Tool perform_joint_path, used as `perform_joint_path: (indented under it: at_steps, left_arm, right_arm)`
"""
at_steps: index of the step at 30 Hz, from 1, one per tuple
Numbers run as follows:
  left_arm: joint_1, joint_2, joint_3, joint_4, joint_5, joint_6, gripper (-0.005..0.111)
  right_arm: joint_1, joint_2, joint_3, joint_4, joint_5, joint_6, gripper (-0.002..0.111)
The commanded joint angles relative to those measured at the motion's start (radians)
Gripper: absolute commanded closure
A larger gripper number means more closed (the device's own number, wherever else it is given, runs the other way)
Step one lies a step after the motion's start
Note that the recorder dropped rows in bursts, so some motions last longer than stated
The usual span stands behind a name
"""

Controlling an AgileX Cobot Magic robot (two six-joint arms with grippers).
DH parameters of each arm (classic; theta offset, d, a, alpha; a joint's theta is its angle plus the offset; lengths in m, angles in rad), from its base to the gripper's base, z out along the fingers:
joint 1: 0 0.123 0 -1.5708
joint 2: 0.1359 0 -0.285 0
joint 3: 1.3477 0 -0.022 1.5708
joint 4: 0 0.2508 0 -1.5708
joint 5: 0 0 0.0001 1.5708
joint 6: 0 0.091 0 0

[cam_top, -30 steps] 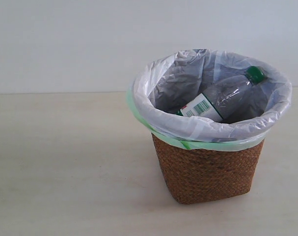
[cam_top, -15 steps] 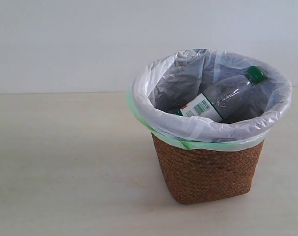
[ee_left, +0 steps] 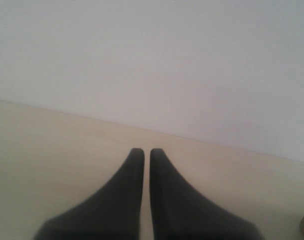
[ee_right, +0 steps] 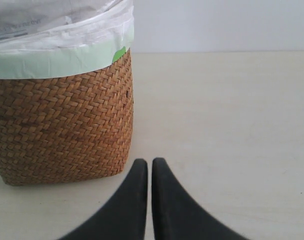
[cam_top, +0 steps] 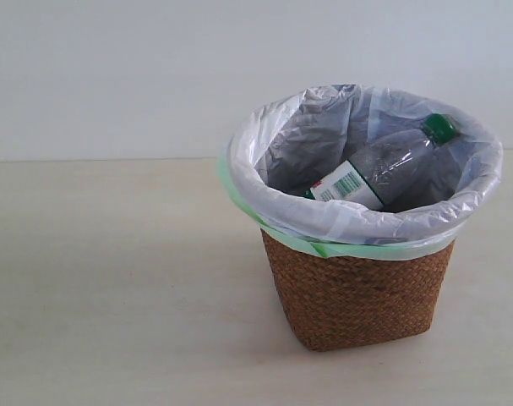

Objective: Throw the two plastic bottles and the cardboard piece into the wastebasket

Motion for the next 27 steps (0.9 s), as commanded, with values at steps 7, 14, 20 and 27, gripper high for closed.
perform_joint_path:
  at_steps: [7,14,20,27]
  left_arm:
    - [0.003,-0.003,0.004,0.209,0.002,-0.227,0.103]
    - [0.003,-0.003,0.004,0.216,0.002,-0.227,0.103]
    - [0.003,-0.003,0.004,0.245,0.002,-0.234,0.103]
    - [0.003,-0.003,0.004,0.354,0.008,-0.34,0.103]
  right_arm:
    - [-0.005,-0.004,-0.001,-0.005,-0.007,-0.004,0.108]
    - [-0.005,-0.004,-0.001,-0.005,-0.007,-0.004,0.108]
    - [-0.005,-0.004,-0.001,-0.005,-0.007,-0.004,0.108]
    - [-0.005,-0.004,-0.001,-0.005,-0.007,-0.004,0.108]
